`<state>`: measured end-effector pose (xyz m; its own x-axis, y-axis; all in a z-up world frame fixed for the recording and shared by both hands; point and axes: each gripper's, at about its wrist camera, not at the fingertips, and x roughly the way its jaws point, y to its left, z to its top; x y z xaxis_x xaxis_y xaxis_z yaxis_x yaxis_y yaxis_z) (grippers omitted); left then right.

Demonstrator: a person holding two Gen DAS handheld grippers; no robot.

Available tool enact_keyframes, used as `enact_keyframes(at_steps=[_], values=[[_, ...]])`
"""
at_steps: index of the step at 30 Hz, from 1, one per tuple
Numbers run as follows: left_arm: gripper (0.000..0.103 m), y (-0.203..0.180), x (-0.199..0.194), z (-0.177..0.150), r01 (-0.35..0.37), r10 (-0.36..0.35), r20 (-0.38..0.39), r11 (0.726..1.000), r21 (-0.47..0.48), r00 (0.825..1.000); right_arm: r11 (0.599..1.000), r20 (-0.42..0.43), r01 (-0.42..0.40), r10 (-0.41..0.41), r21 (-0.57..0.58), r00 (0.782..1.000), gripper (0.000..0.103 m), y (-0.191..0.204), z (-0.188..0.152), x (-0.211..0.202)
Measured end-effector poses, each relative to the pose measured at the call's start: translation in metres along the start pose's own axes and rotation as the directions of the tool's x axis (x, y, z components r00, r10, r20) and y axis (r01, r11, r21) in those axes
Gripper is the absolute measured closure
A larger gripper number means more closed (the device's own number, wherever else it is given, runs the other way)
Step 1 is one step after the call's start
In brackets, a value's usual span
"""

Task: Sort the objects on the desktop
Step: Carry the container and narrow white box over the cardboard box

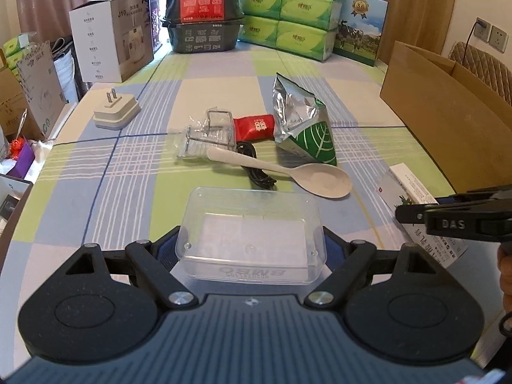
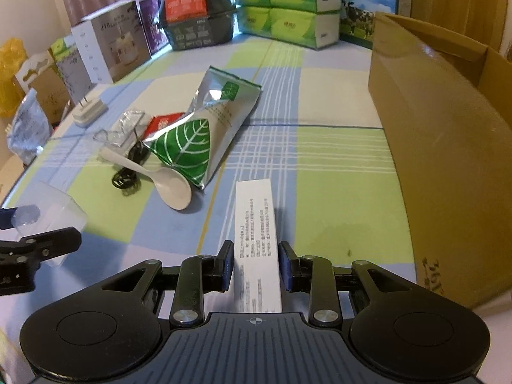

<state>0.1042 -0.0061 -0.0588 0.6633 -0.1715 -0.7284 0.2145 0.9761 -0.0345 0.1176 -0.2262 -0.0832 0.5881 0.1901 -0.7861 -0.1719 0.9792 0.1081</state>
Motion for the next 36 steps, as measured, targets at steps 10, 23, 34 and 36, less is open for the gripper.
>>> enact_keyframes(at_steps=[10, 23, 34, 36], values=[[0.02, -0.011, -0.001, 0.006, 0.028, -0.028, 0.013, 0.999, 0.023, 1.0, 0.999, 0.077, 0.028, -0.027, -0.016, 0.997, 0.08, 0.006, 0.001, -0.011], [0.02, -0.068, -0.042, 0.034, 0.085, -0.094, 0.081, 0.991, 0.104, 0.992, 0.998, 0.216, -0.026, 0.012, 0.062, 0.976, 0.08, -0.015, 0.016, -0.107], [0.02, -0.18, -0.08, 0.082, 0.198, -0.237, 0.142, 0.95, 0.241, 0.961, 0.987, 0.299, 0.081, -0.119, 0.138, 0.947, 0.08, -0.119, 0.036, -0.197], [0.02, -0.205, -0.081, 0.094, 0.22, -0.267, 0.149, 0.937, 0.27, 0.952, 0.983, 0.303, 0.098, -0.142, 0.157, 0.942, 0.08, -0.141, 0.041, -0.207]])
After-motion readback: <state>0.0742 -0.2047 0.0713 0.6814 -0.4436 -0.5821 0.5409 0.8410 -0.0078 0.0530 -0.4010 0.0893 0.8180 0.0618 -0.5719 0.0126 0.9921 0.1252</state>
